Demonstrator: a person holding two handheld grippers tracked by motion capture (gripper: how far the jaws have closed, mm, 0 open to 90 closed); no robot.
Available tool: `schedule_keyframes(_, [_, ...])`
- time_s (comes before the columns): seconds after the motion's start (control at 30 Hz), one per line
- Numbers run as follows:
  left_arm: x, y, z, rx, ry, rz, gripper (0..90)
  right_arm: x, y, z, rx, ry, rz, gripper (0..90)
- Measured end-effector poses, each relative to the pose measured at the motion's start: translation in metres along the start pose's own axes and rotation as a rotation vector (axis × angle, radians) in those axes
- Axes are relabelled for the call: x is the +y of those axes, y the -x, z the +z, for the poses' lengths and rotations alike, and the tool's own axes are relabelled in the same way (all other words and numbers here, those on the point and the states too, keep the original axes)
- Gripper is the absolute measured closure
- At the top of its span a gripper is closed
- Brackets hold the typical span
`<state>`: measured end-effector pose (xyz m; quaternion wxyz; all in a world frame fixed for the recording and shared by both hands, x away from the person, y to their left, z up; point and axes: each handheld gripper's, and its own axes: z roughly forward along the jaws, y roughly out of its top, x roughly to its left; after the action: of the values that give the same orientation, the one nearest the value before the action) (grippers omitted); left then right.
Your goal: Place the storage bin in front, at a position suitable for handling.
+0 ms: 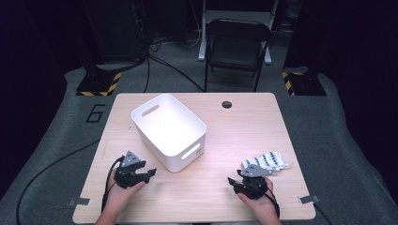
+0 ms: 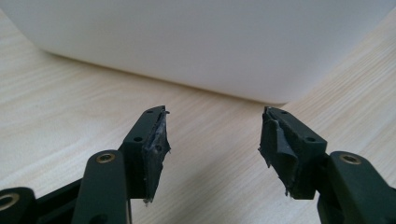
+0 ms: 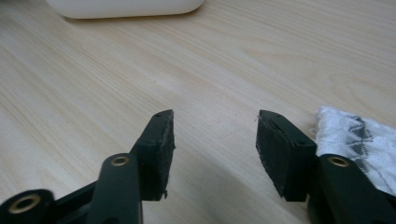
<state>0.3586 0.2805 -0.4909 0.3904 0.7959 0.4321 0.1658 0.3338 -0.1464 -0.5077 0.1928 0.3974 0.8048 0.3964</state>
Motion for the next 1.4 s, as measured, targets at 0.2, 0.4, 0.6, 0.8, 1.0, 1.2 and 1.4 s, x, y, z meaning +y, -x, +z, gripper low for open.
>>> schedule_keyframes(0.2, [0.009,0.002,-0.017,-0.011,0.066,-0.023,45.2,0.004,-0.009,-0.008,-0.003,-0.018,-0.001,49.6])
schedule_keyframes(0.4, [0.015,0.006,-0.027,-0.016,0.097,-0.03,44.8,0.006,-0.013,-0.008,-0.021,0.006,-0.004,49.1])
schedule_keyframes(0.6, [0.029,0.007,-0.039,-0.005,0.098,-0.029,45.2,0.011,-0.003,-0.01,-0.011,0.057,0.046,48.6])
schedule_keyframes(0.8, [0.063,0.017,-0.06,-0.034,0.167,0.021,44.9,0.023,0.008,-0.01,-0.001,0.066,0.054,48.1])
schedule_keyframes(1.0, [0.077,0.028,-0.059,-0.053,0.17,0.07,44.7,0.025,0.011,-0.012,0.012,0.125,0.104,47.3])
schedule_keyframes(1.2, [0.085,0.038,-0.054,-0.069,0.133,0.126,44.1,0.012,0.01,-0.014,0.014,0.105,0.055,48.8])
schedule_keyframes(1.4, [0.092,0.045,-0.051,-0.093,0.119,0.142,44.3,0.013,0.013,-0.013,-0.007,0.115,0.079,49.2])
